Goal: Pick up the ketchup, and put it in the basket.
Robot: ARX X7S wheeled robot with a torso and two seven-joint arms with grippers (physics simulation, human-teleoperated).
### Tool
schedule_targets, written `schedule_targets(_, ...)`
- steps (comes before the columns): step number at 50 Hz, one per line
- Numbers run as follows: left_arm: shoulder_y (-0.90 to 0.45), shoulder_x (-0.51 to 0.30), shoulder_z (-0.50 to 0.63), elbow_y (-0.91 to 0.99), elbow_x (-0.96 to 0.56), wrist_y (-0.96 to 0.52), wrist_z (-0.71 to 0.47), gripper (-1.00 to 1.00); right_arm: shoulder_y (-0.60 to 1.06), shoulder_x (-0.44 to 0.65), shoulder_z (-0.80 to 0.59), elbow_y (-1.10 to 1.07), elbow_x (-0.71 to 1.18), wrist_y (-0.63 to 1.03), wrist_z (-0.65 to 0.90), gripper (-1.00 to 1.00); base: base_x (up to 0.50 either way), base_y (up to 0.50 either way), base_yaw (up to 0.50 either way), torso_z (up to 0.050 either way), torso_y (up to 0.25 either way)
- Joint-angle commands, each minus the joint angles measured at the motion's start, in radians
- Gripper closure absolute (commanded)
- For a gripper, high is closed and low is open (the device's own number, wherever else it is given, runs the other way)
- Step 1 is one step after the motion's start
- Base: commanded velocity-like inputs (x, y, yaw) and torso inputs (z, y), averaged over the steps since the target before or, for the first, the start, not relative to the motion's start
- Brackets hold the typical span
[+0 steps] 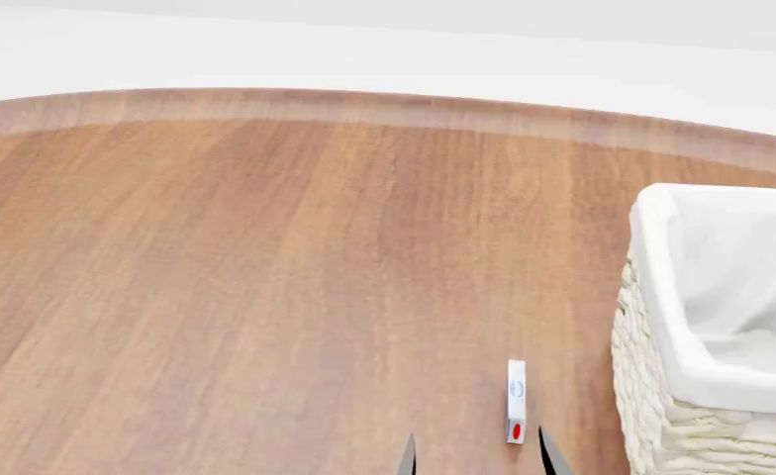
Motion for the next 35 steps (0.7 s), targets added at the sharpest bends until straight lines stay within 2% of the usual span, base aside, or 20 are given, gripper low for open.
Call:
schedule_targets(1,0.022,-0.125,0.108,-0.11,-0.036,0.082,-0.16,-1.0,0.002,0.004,-0.002,0.006,0.003,-0.003,0.008,-1.0,0.0,0.0,0.0,0.0,0.0)
schedule_targets(4,0.017,-0.111,0.113,-0.215,-0.045,0.128,-0.161,-1.0,0.002,0.004,-0.007,0.006,0.0,-0.003,0.009,-1.0,0.0,0.0,0.0,0.0,0.0)
schedule_targets(6,0.027,-0.125,0.111,-0.202,-0.052,0.135,-0.17,-1.0,0.002,0.004,-0.008,0.01,0.001,-0.004,0.009,-1.0,0.0,0.0,0.0,0.0,0.0)
schedule_targets(8,0.021,-0.142,0.114,-0.206,-0.149,0.14,-0.151,-1.0,0.004,0.004,-0.011,0.011,-0.001,-0.002,0.01,-1.0,0.0,0.0,0.0,0.0,0.0)
schedule_targets(10,0.026,-0.148,0.098,-0.228,-0.094,0.161,-0.179,-1.0,0.003,0.006,-0.008,0.008,0.004,-0.001,0.011,-1.0,0.0,0.0,0.0,0.0,0.0)
schedule_targets(12,0.019,-0.156,0.104,-0.255,-0.155,0.173,-0.161,-1.0,0.004,0.005,-0.009,0.012,0.004,-0.004,0.012,-1.0,0.0,0.0,0.0,0.0,0.0)
schedule_targets(16,0.01,-0.153,0.105,-0.299,-0.157,0.209,-0.158,-1.0,0.003,0.006,-0.017,0.014,0.0,-0.004,0.014,-1.0,0.0,0.0,0.0,0.0,0.0)
schedule_targets(21,-0.028,-0.148,0.131,-0.421,-0.209,0.332,-0.062,-1.0,0.005,0.007,-0.016,0.016,0.006,-0.005,0.015,-1.0,0.0,0.0,0.0,0.0,0.0)
schedule_targets(23,-0.057,-0.135,0.147,-0.485,-0.288,0.379,-0.001,-1.0,0.005,0.008,-0.019,0.017,0.004,-0.005,0.016,-1.0,0.0,0.0,0.0,0.0,0.0)
schedule_targets(27,-0.078,-0.114,0.156,-0.566,-0.292,0.454,0.052,-1.0,0.006,0.008,-0.021,0.02,0.005,-0.007,0.018,-1.0,0.0,0.0,0.0,0.0,0.0)
schedule_targets(29,-0.09,-0.101,0.153,-0.601,-0.263,0.461,0.051,-1.0,0.006,0.009,-0.024,0.022,0.003,-0.007,0.019,-1.0,0.0,0.0,0.0,0.0,0.0)
schedule_targets(35,-0.116,-0.087,0.178,-0.647,-0.348,0.499,0.121,-1.0,0.007,0.011,-0.025,0.021,0.006,-0.006,0.021,-1.0,0.0,0.0,0.0,0.0,0.0)
